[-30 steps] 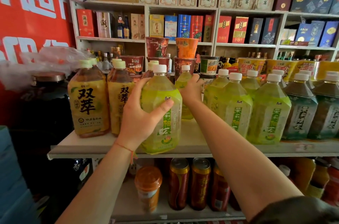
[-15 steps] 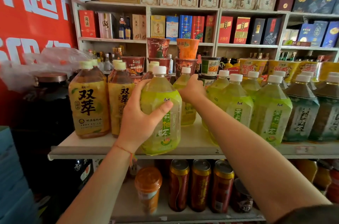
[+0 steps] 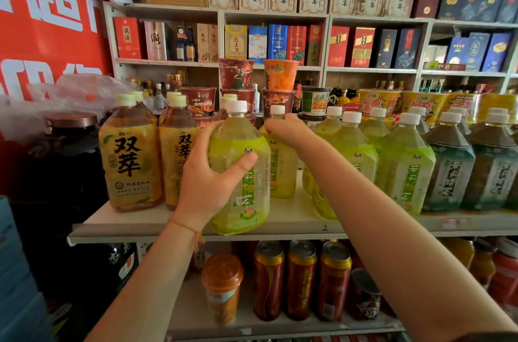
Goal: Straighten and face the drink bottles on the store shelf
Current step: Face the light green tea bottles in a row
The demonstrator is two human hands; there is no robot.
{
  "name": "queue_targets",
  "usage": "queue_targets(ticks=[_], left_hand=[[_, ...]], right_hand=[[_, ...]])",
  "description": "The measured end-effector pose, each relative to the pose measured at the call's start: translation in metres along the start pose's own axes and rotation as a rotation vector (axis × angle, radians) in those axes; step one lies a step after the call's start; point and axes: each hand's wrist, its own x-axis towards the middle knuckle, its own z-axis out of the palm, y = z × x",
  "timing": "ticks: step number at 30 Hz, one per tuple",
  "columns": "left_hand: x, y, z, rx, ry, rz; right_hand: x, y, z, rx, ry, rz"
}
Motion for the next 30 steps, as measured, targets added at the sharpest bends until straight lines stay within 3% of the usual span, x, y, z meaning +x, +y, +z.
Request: queue_targets(ticks=[5, 10, 19, 25, 30], left_hand=[[-0.001, 0.003, 0.0, 0.001, 0.005, -0.02], [-0.003, 0.007, 0.0, 0.006, 0.005, -0.026], [-0.012, 0.01, 0.005, -0.021, 0.073, -0.147], [-0.029, 0.005, 0.015, -0.082, 0.166, -0.277], [-0.035, 0.001, 0.02, -0.134, 0.231, -0.39]], right_hand=[[-0.001, 0.009, 0.024, -0.072, 0.275, -0.106], [0.003, 0.005, 0.004, 0.071, 0.112, -0.113], [-0.005, -0.004, -0.009, -0.008, 0.036, -0.193], [-0.021, 0.001, 0.003, -0.073, 0.136, -0.112], [-0.093, 0.009, -0.003, 0.161, 0.283, -0.372]])
